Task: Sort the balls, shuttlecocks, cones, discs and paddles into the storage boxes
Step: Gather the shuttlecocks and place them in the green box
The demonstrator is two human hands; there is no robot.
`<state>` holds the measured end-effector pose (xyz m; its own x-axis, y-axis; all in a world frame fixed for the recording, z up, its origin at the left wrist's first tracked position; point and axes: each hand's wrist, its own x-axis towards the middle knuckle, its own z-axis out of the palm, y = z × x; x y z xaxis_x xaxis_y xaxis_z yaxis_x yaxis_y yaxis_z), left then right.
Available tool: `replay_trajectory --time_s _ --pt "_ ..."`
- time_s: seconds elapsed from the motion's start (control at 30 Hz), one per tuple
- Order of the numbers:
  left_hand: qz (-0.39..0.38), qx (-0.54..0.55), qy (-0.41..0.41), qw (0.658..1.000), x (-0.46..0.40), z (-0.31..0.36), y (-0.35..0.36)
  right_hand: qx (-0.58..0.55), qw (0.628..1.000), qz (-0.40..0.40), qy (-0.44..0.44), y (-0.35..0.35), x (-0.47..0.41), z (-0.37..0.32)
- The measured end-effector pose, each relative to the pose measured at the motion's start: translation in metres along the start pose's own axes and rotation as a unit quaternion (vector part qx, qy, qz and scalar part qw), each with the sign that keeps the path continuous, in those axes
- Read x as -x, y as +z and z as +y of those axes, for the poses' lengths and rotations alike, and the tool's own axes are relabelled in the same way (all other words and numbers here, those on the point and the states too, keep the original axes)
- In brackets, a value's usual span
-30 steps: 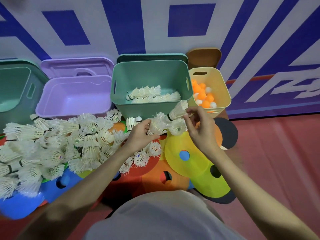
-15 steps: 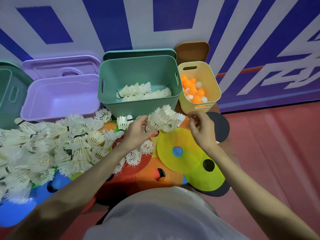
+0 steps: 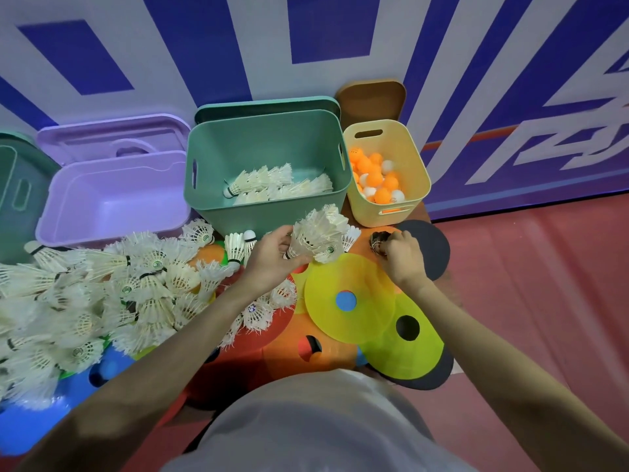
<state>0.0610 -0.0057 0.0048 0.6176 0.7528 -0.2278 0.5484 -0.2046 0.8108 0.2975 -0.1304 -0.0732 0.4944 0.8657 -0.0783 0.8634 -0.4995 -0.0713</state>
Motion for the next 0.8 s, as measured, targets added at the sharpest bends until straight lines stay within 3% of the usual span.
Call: replay_trajectory --time_s 0.13,0.27,0.37,0.5,0.57,0.7,0.8 --pt "0.005 -0.005 -0.008 1.0 0.0 0.003 -0.002 0.01 1.0 0.025 0.003 0.0 -0.003 0.0" --pt "0.032 -0.013 0.014 0.999 0.001 0.007 -0.014 -0.04 0.986 0.164 -0.007 -0.027 0.01 -0.014" --pt "0.038 -0.047 0.029 0.998 0.001 0.011 -0.024 -0.151 0.946 0.283 -0.039 -0.059 0.022 -0.031" --pt "0.064 -0.095 0.063 0.992 0.0 0.021 -0.039 -0.35 0.858 0.372 -0.058 -0.107 0.029 -0.056" --pt "0.07 -0.106 0.082 0.988 -0.004 0.026 -0.046 -0.396 0.838 0.369 -0.062 -0.124 0.024 -0.064" --pt "0.059 -0.098 0.107 0.988 -0.015 0.041 -0.054 -0.424 0.856 0.268 -0.125 -0.128 0.01 -0.075" --pt "0.054 -0.118 0.136 0.982 -0.029 0.052 -0.059 -0.463 0.852 0.216 -0.113 -0.123 -0.002 -0.081"
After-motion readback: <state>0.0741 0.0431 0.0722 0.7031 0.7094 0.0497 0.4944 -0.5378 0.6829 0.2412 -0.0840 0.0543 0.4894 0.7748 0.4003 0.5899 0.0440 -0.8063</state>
